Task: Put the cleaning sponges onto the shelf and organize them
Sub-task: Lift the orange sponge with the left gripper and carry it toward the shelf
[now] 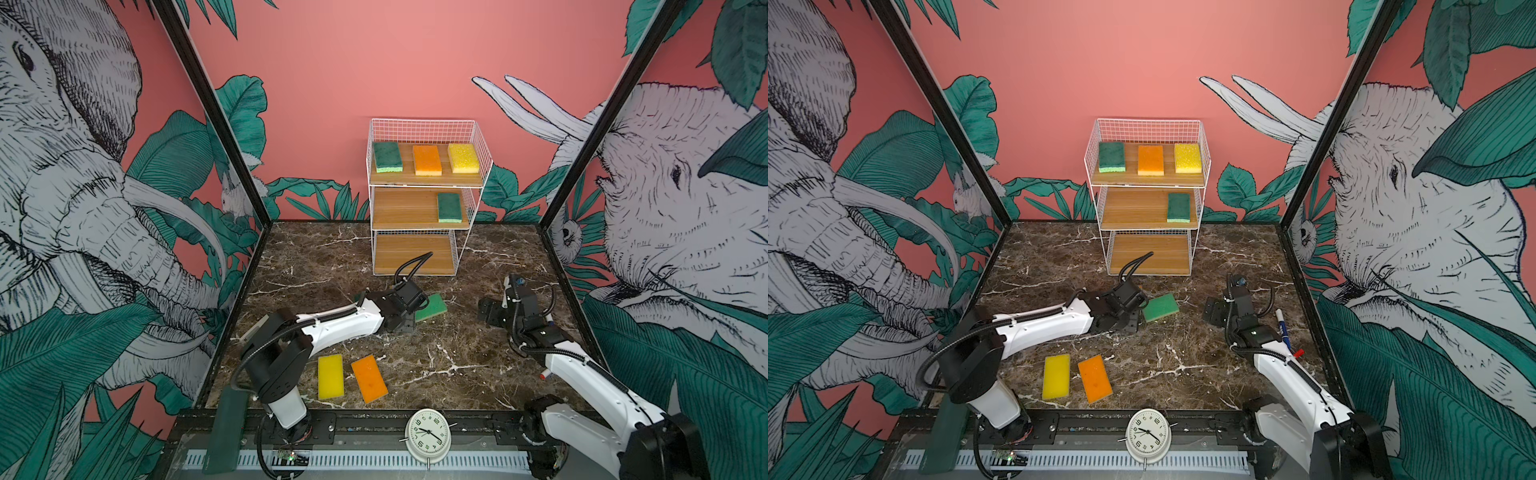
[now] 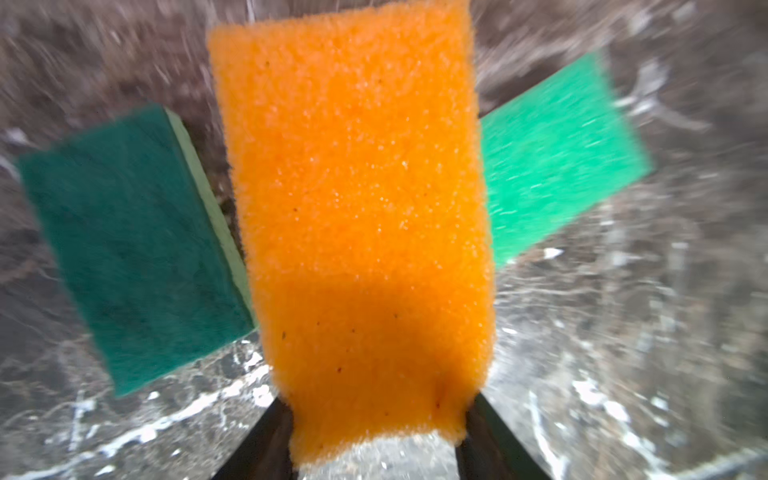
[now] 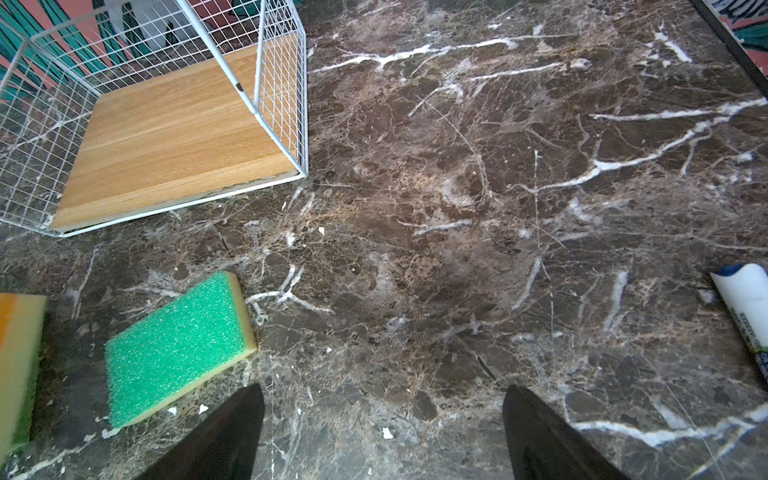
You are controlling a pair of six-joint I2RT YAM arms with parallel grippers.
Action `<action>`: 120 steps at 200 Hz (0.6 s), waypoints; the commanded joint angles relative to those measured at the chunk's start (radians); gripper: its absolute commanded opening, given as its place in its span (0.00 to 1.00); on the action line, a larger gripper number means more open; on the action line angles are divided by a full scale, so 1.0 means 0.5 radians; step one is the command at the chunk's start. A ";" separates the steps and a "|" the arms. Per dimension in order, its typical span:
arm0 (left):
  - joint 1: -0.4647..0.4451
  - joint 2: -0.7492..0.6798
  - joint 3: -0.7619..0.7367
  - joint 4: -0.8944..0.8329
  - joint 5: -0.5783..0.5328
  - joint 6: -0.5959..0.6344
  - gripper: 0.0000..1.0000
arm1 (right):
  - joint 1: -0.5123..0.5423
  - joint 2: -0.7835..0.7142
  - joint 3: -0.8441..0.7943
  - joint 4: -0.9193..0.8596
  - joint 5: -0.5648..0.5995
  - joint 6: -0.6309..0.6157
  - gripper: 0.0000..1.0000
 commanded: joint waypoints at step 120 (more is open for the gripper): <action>0.165 -0.213 0.776 0.017 -0.028 0.672 0.54 | -0.019 0.010 0.072 0.026 -0.043 -0.037 0.92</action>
